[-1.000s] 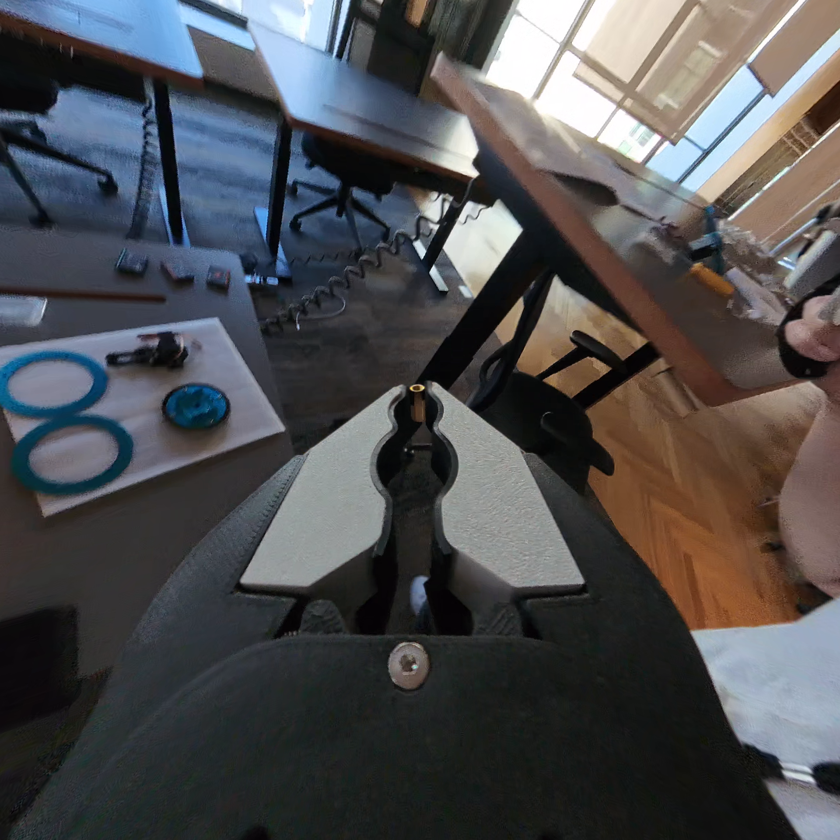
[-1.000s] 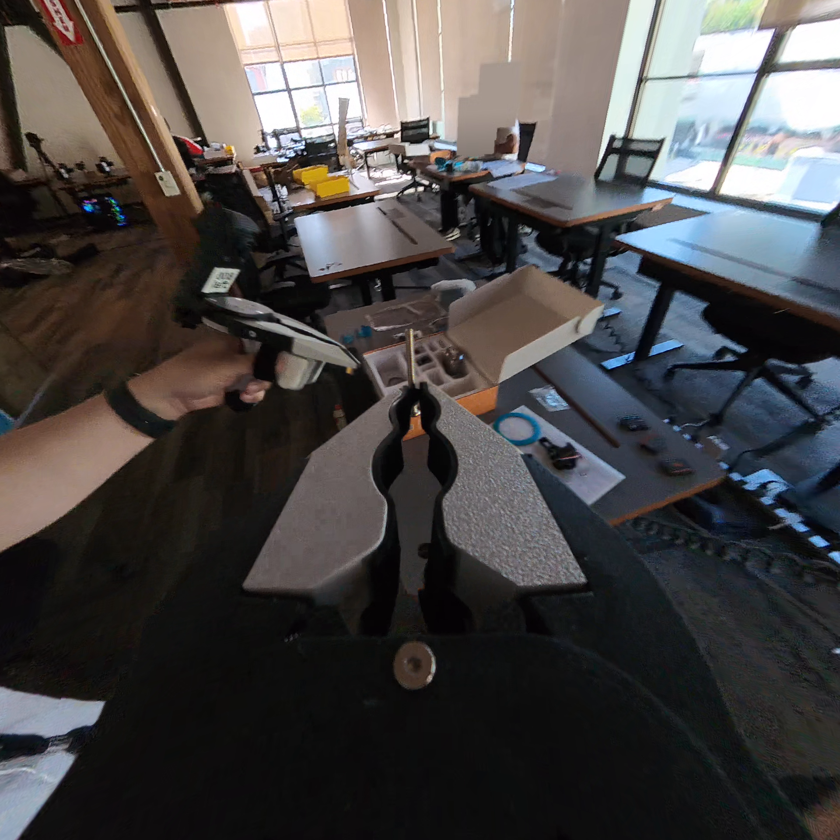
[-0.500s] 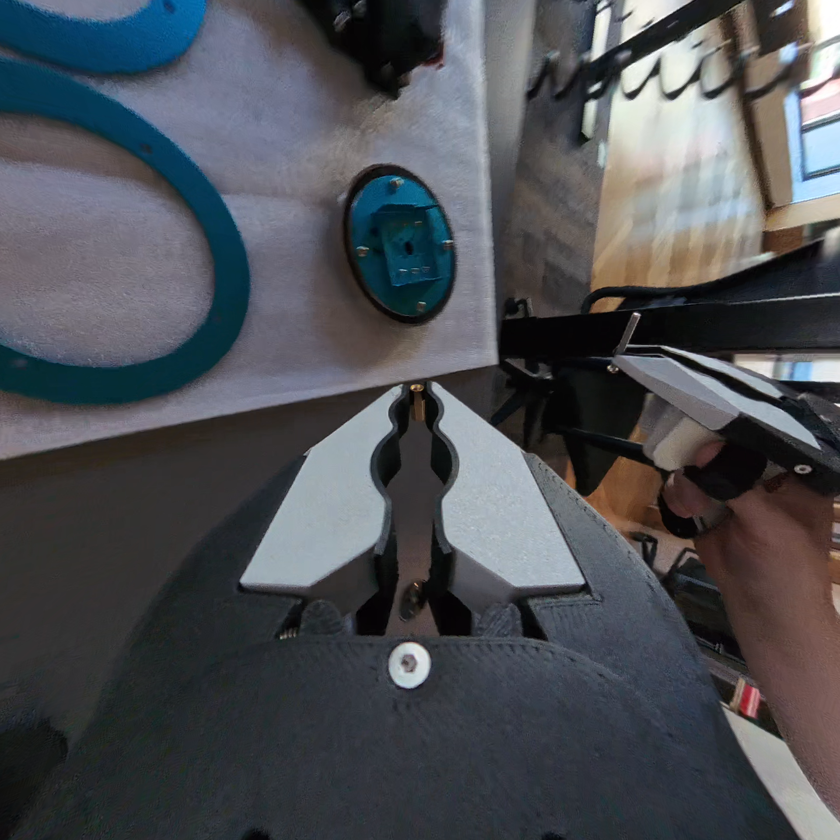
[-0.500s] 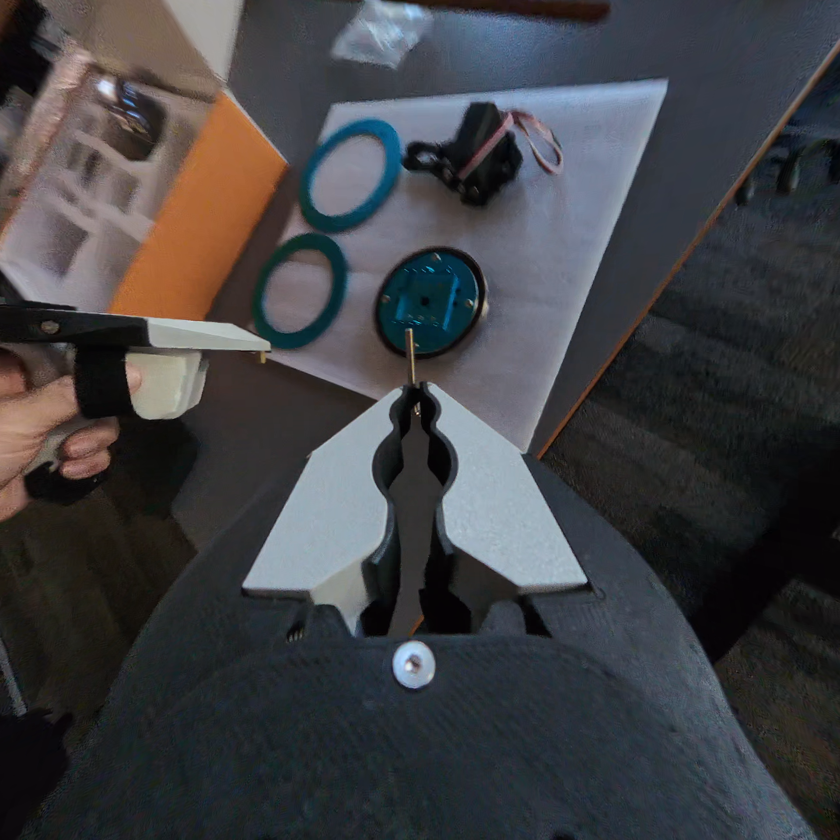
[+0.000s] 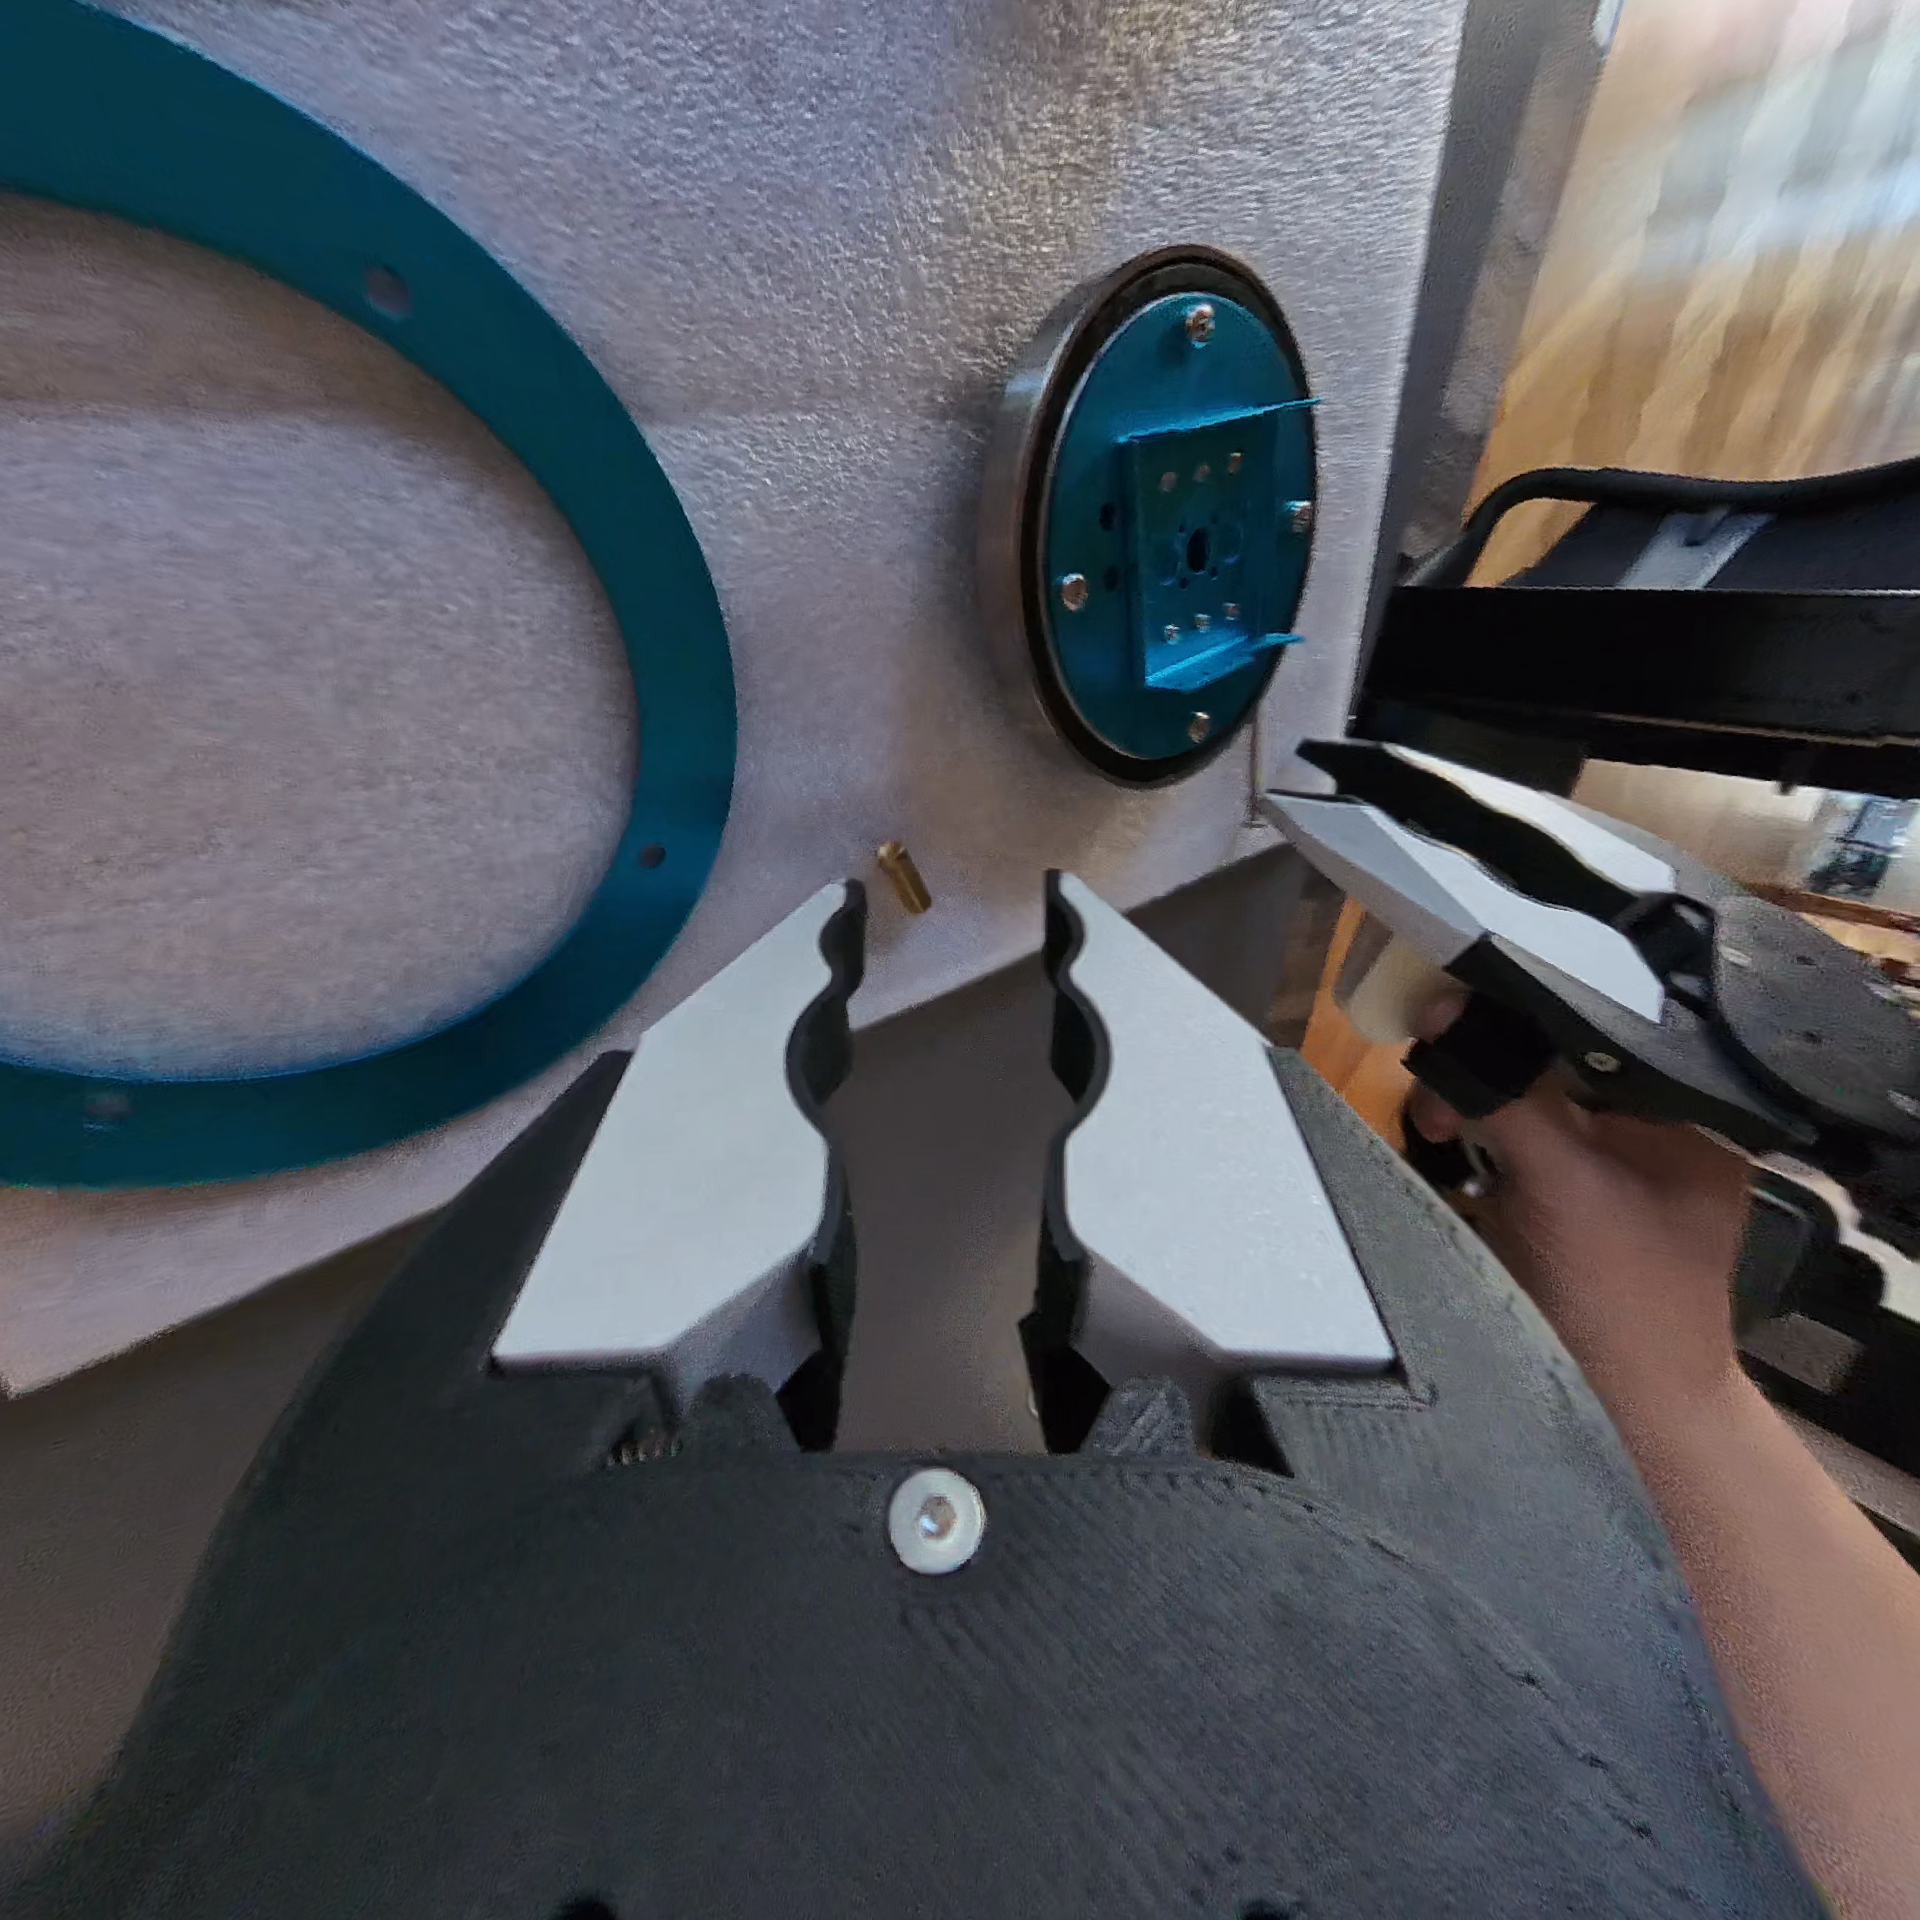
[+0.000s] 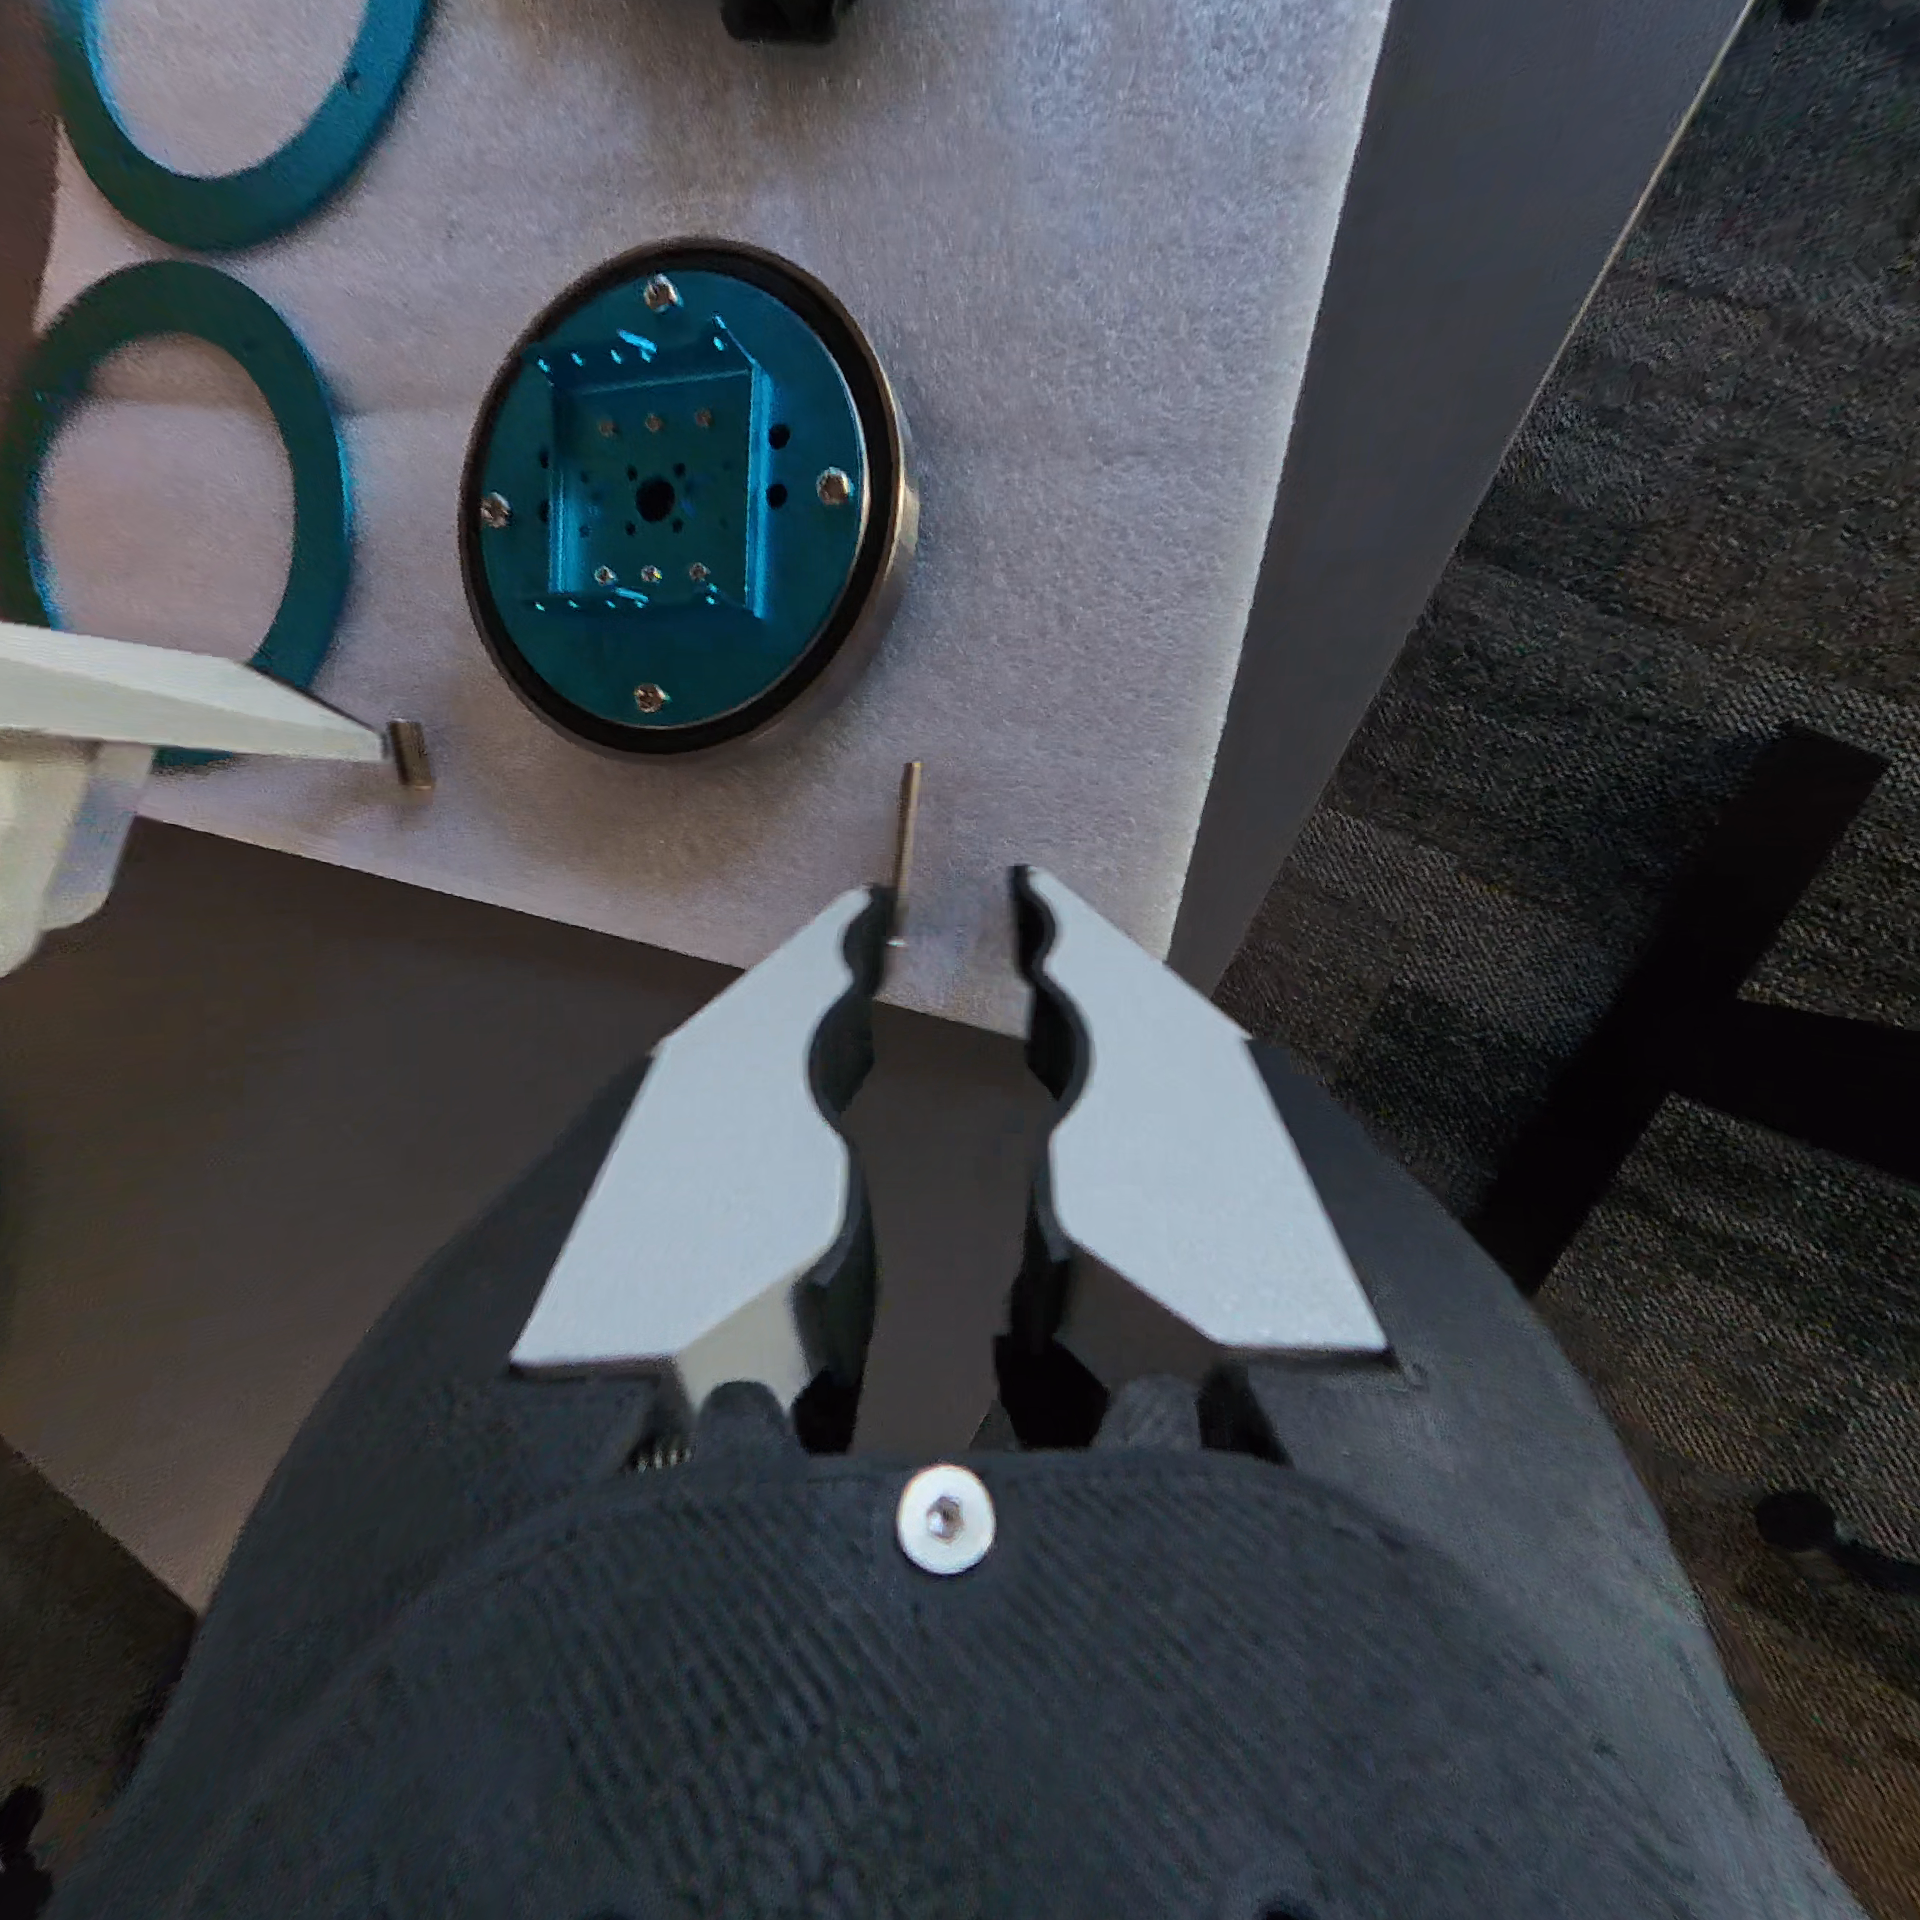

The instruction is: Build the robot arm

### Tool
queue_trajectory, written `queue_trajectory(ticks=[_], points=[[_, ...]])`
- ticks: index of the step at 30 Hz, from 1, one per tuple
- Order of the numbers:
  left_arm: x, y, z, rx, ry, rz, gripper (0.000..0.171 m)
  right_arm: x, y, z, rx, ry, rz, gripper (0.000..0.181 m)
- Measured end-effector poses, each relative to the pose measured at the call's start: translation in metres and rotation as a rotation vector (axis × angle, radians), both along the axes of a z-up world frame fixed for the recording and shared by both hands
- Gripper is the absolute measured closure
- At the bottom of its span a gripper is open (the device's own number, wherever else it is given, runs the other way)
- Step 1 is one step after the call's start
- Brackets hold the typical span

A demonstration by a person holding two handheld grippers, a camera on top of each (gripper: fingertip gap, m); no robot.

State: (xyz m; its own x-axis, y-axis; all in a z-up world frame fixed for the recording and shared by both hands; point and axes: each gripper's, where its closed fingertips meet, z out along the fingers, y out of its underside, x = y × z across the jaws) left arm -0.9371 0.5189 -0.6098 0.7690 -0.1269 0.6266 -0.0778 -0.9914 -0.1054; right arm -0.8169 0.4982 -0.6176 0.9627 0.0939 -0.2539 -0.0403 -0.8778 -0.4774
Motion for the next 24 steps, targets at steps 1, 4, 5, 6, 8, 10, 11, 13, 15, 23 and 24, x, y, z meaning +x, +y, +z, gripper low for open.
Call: queue_trajectory(ticks=[1, 4, 5, 6, 8, 10, 11, 13, 15, 23, 24], points=[[-0.003, -0.001, 0.01, 0.01, -0.03, 0.003, 0.141, 0.001, 0.0, 0.004, 0.016, 0.003, 0.004, 0.148], [-0.027, -0.005, 0.062, 0.172, -0.106, 0.018, 0.137, 0.01, -0.008, 0.034, 0.107, -0.007, -0.01, 0.152], [-0.038, -0.013, 0.087, 0.247, -0.135, 0.017, 0.138, 0.014, -0.015, 0.049, 0.149, -0.025, -0.026, 0.152], [-0.052, -0.026, 0.113, 0.328, -0.16, 0.012, 0.138, 0.016, -0.026, 0.066, 0.199, -0.036, -0.035, 0.152], [-0.085, -0.066, 0.163, 0.479, -0.202, -0.003, 0.138, 0.014, -0.059, 0.106, 0.299, -0.058, -0.046, 0.153], [-0.126, -0.123, 0.204, 0.589, -0.25, -0.007, 0.139, 0.001, -0.106, 0.147, 0.395, -0.087, -0.038, 0.153], [-0.148, -0.155, 0.22, 0.626, -0.277, -0.005, 0.14, -0.008, -0.134, 0.166, 0.434, -0.106, -0.037, 0.154], [-0.199, -0.224, 0.238, 0.664, -0.288, -0.004, 0.141, -0.032, -0.196, 0.191, 0.481, -0.113, -0.051, 0.154], [-0.254, -0.3, 0.244, 0.642, -0.262, -0.008, 0.14, -0.059, -0.255, 0.202, 0.51, -0.094, -0.079, 0.157], [-0.557, -0.559, 0.265, 0.765, 0.263, 0.391, 0.144, -0.15, -0.358, 0.231, 0.608, -0.158, 0.059, 0.159], [-0.599, -0.588, 0.287, 0.811, 0.332, 0.489, 0.142, -0.158, -0.358, 0.24, 0.639, -0.2, 0.128, 0.159]])
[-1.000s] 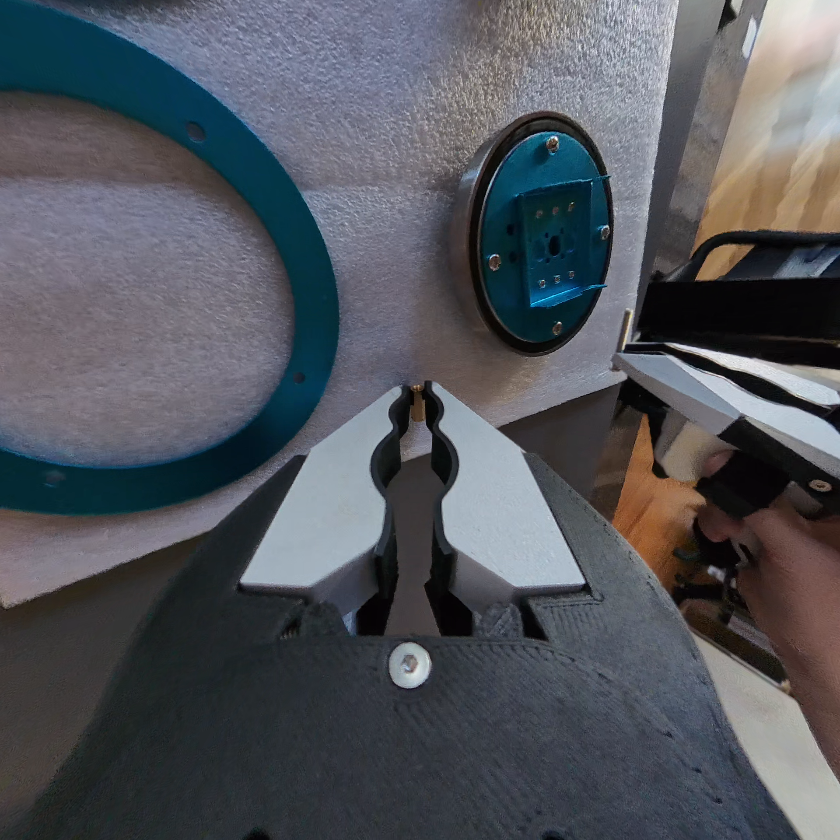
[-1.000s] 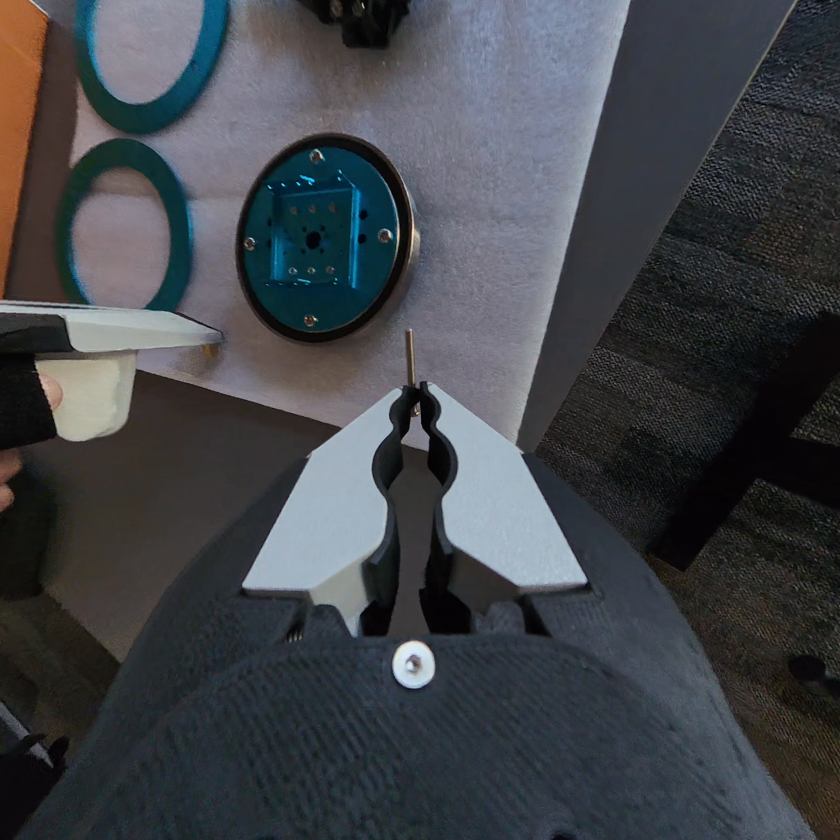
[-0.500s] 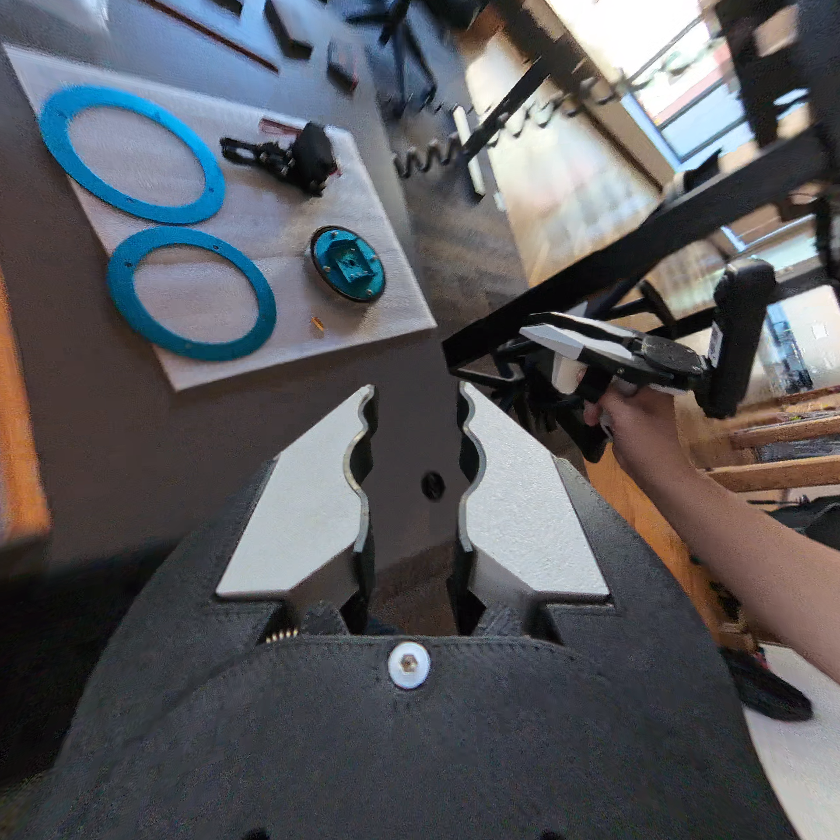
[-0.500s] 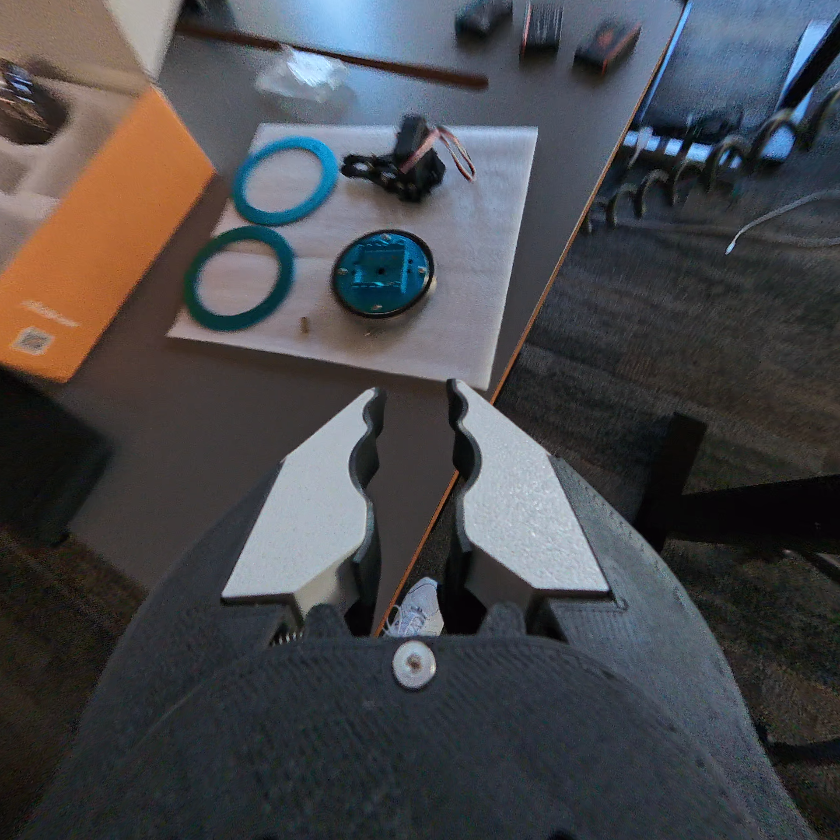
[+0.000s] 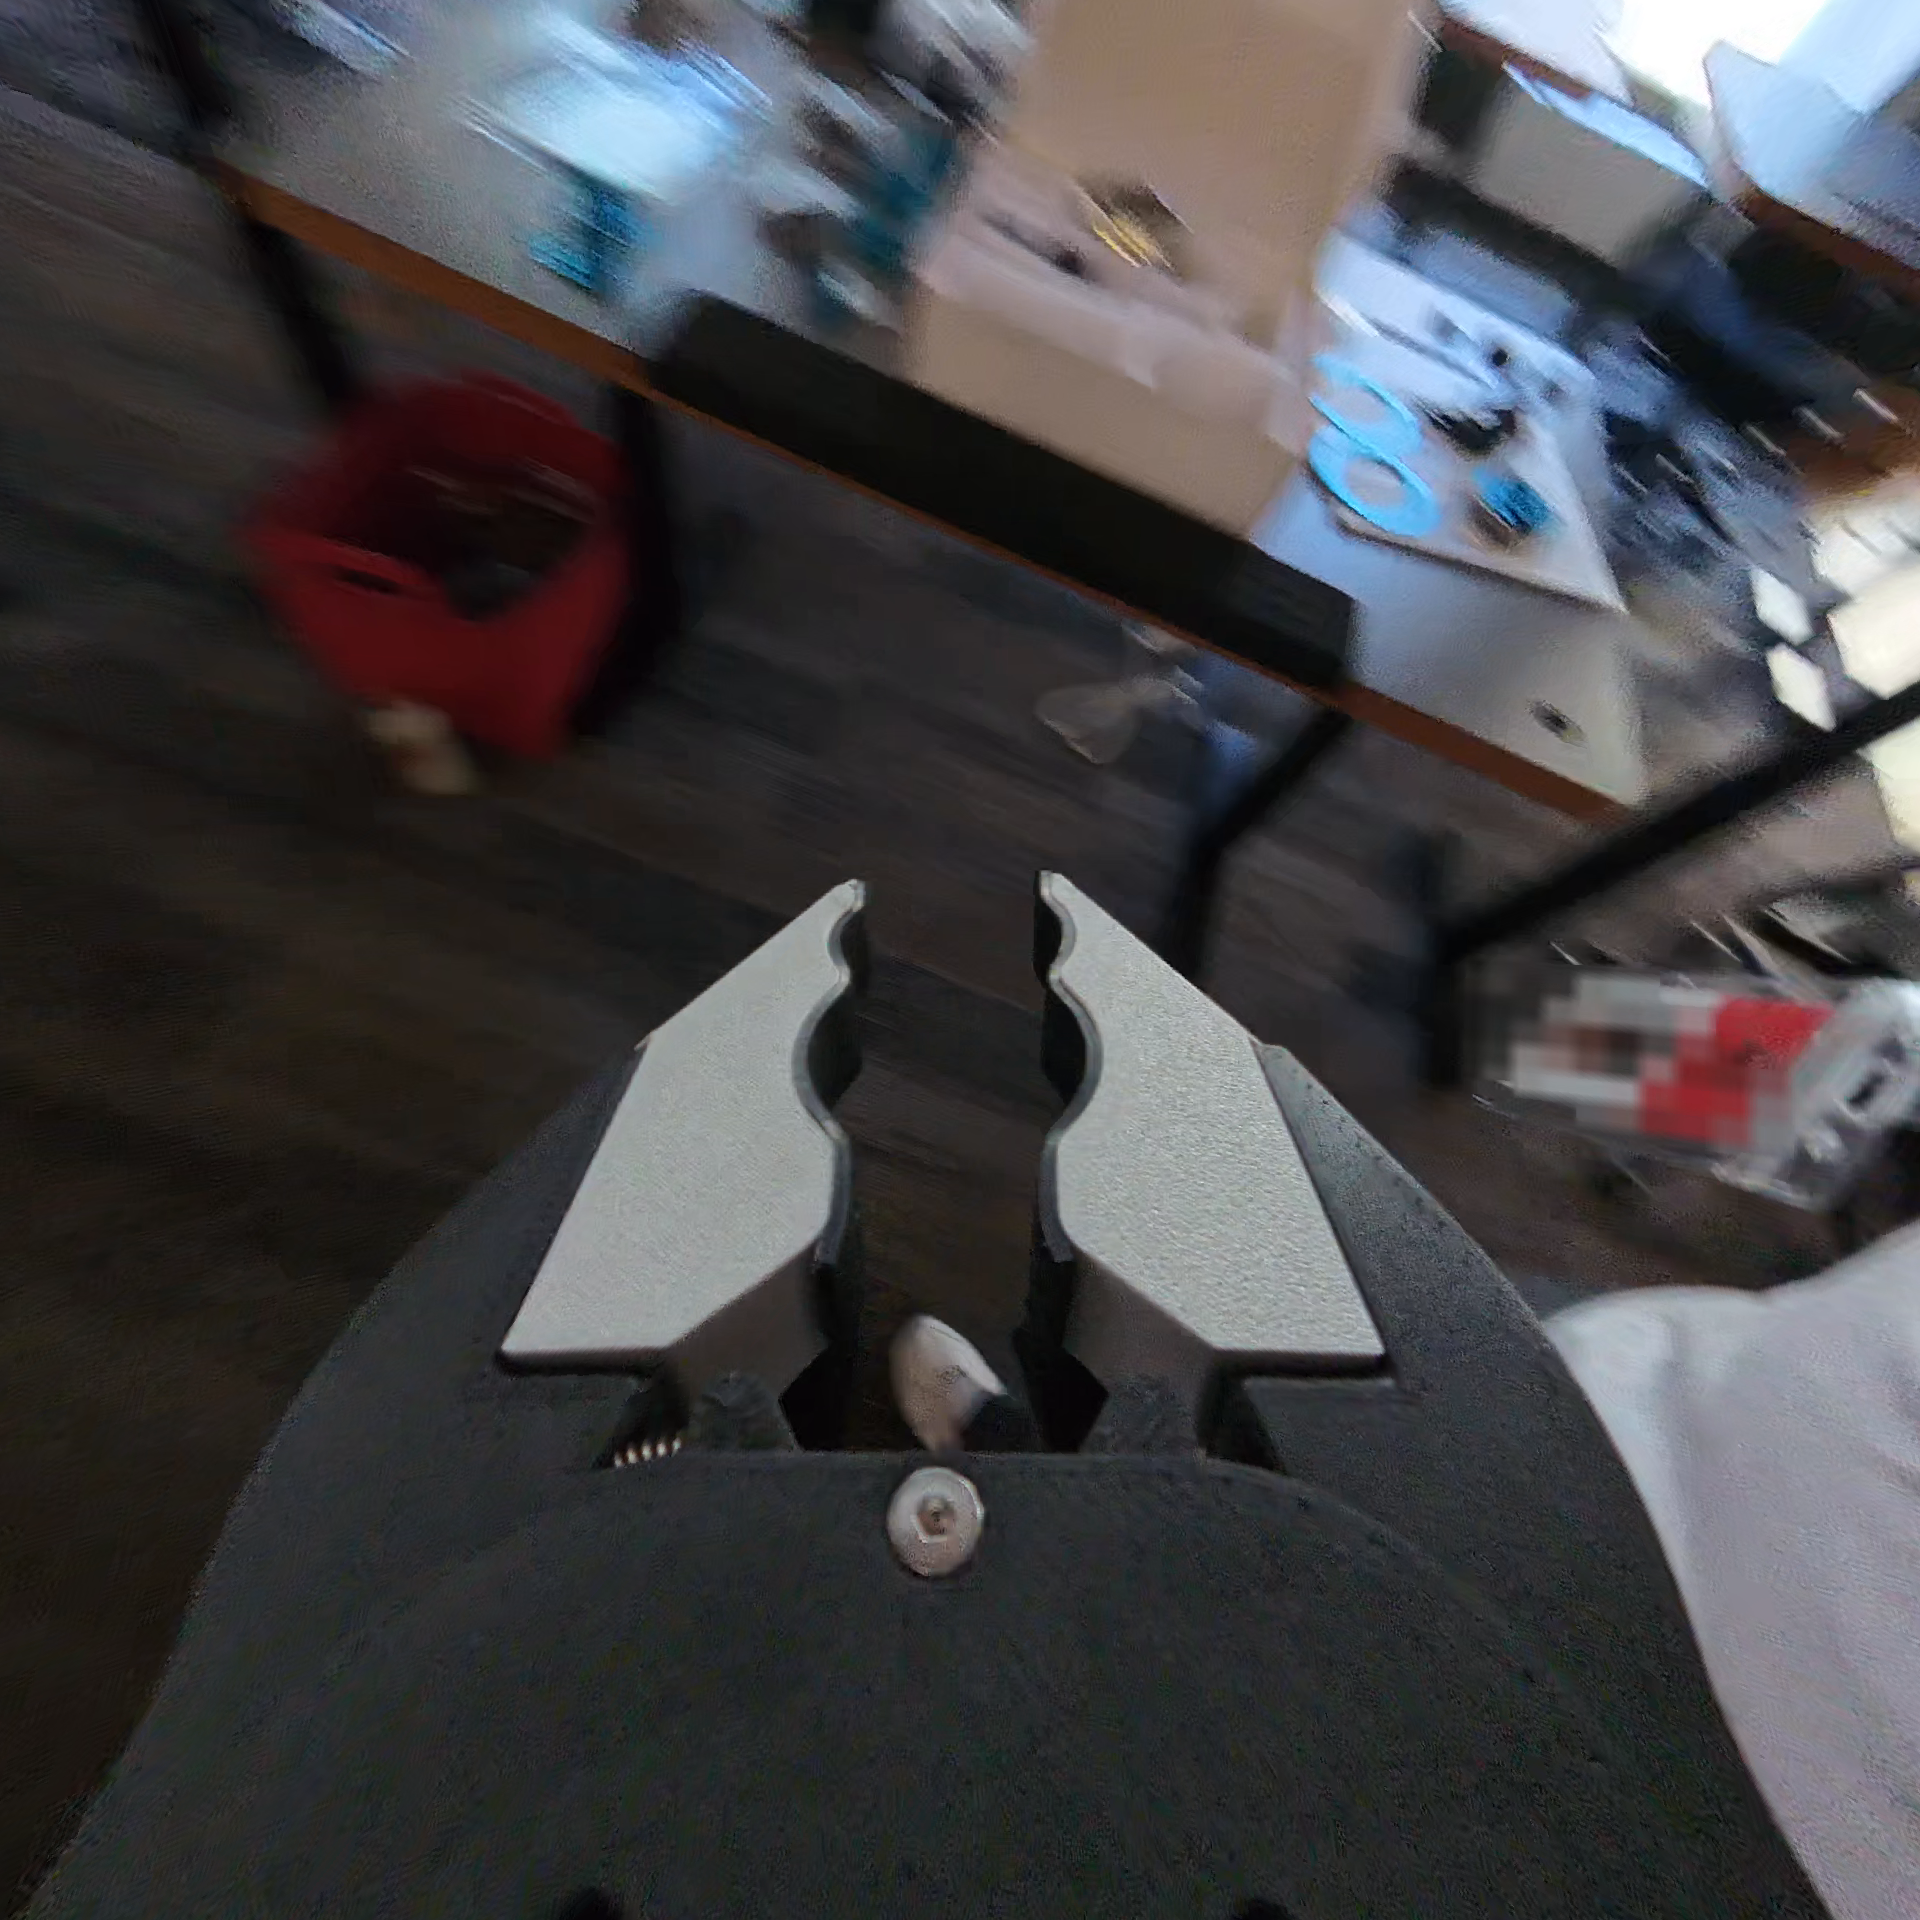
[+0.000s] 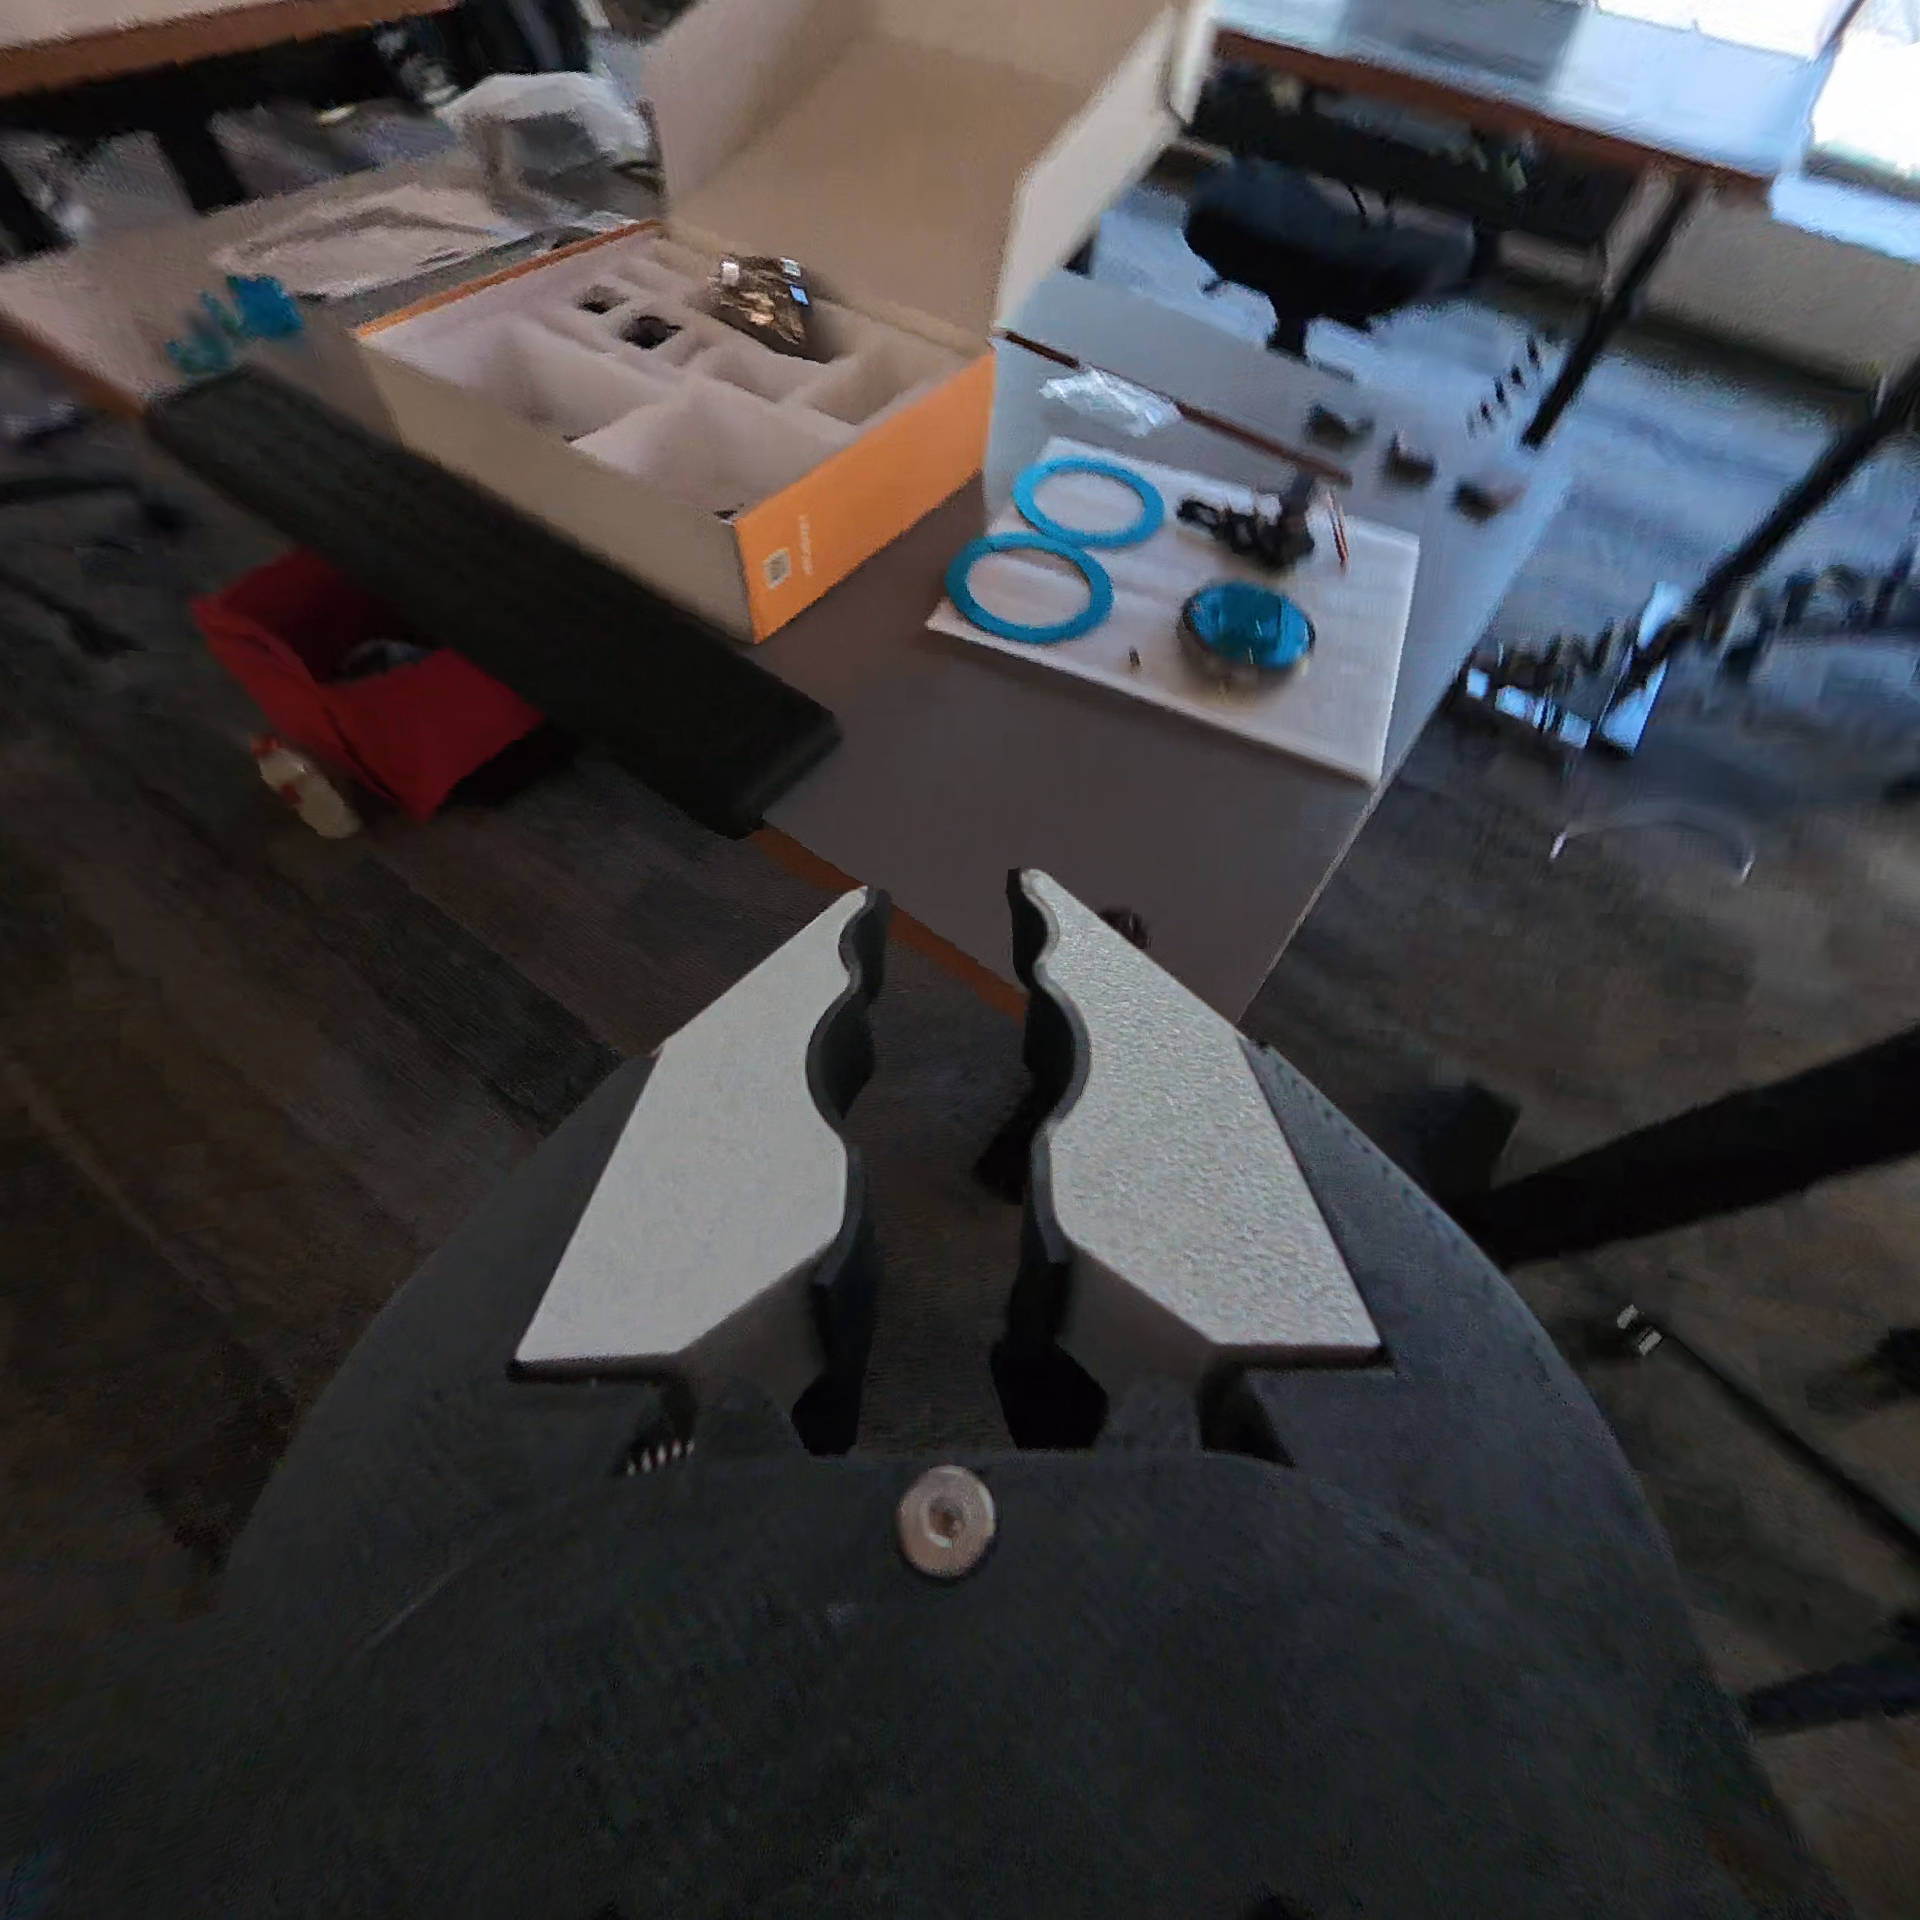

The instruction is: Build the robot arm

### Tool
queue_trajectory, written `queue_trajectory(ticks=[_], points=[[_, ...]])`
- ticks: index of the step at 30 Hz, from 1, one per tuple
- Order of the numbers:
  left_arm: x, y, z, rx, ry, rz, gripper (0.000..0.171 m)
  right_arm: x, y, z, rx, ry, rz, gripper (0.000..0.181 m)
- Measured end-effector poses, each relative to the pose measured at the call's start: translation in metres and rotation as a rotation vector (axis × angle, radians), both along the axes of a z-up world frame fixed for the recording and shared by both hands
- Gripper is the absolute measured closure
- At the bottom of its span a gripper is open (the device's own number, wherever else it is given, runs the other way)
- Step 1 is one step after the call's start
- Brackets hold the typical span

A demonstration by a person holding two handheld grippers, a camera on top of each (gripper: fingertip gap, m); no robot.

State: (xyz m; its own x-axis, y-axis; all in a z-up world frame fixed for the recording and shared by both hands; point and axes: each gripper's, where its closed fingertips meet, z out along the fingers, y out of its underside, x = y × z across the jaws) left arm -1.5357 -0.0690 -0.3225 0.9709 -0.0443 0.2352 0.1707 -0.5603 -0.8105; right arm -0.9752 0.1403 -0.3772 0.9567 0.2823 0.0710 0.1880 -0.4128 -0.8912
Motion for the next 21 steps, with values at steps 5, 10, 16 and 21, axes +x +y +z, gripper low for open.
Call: queue_trajectory(ticks=[5, 10, 16, 21], points=[[-0.137, -0.155, 0.123, 0.203, 0.359, 0.447, 0.134, -0.039, 0.01, 0.053, 0.171, -0.173, 0.201, 0.155], [-0.14, -0.192, 0.203, 0.332, 0.67, 0.493, 0.123, -0.048, -0.053, 0.074, 0.296, -0.101, 0.215, 0.147], [-0.068, -0.088, 0.235, 0.501, 0.348, 0.119, 0.103, 0.041, -0.179, 0.097, 0.322, -0.136, -0.055, 0.141], [-0.017, -0.006, 0.241, 0.601, 0.32, -0.279, 0.104, 0.078, -0.291, 0.162, 0.431, -0.172, -0.373, 0.149]])
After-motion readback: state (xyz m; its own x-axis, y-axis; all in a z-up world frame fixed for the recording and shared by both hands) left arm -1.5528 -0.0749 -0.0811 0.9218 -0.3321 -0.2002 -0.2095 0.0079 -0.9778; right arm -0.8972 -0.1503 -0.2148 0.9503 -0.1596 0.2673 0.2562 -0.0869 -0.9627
